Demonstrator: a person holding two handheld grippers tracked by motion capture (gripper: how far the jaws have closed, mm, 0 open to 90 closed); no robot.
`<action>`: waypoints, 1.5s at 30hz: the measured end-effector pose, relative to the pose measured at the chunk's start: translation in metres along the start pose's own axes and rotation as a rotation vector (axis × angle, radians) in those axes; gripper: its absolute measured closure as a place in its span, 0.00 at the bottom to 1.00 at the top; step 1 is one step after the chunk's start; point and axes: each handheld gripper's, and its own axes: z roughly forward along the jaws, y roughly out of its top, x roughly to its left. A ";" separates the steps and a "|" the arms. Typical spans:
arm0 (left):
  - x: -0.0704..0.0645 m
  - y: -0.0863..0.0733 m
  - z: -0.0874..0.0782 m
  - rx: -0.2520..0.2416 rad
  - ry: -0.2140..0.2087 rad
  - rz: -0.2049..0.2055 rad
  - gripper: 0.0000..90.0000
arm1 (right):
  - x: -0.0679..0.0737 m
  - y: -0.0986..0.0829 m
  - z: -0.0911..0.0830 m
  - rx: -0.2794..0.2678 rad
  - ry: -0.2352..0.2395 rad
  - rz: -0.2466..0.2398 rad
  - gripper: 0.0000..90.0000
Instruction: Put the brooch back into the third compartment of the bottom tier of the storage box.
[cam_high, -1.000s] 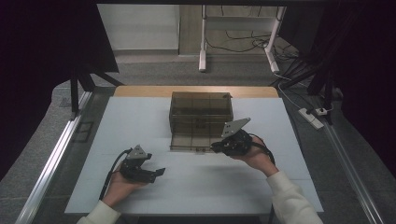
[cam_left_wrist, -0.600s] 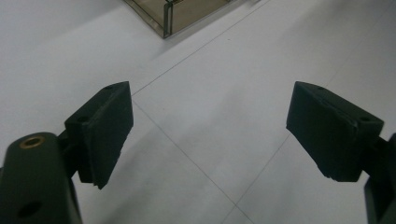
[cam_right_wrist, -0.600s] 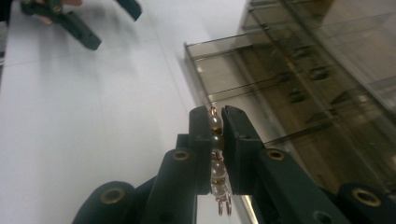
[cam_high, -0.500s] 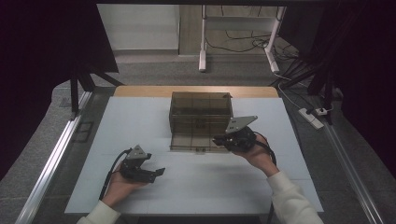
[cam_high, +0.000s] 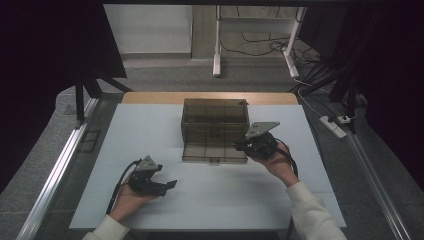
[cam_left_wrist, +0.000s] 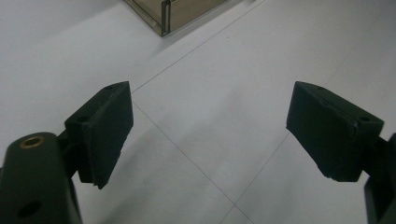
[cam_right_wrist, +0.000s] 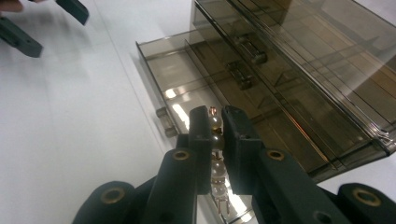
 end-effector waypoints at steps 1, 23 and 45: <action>0.000 0.000 0.000 0.000 0.000 0.000 0.17 | -0.001 0.000 0.001 0.000 -0.001 0.001 0.91; 0.000 0.000 -0.001 0.001 0.004 -0.001 0.17 | -0.006 -0.005 0.041 0.090 -0.069 -0.005 0.91; 0.000 -0.001 -0.002 -0.002 0.003 -0.004 0.17 | -0.009 -0.010 0.046 0.104 -0.075 -0.005 0.91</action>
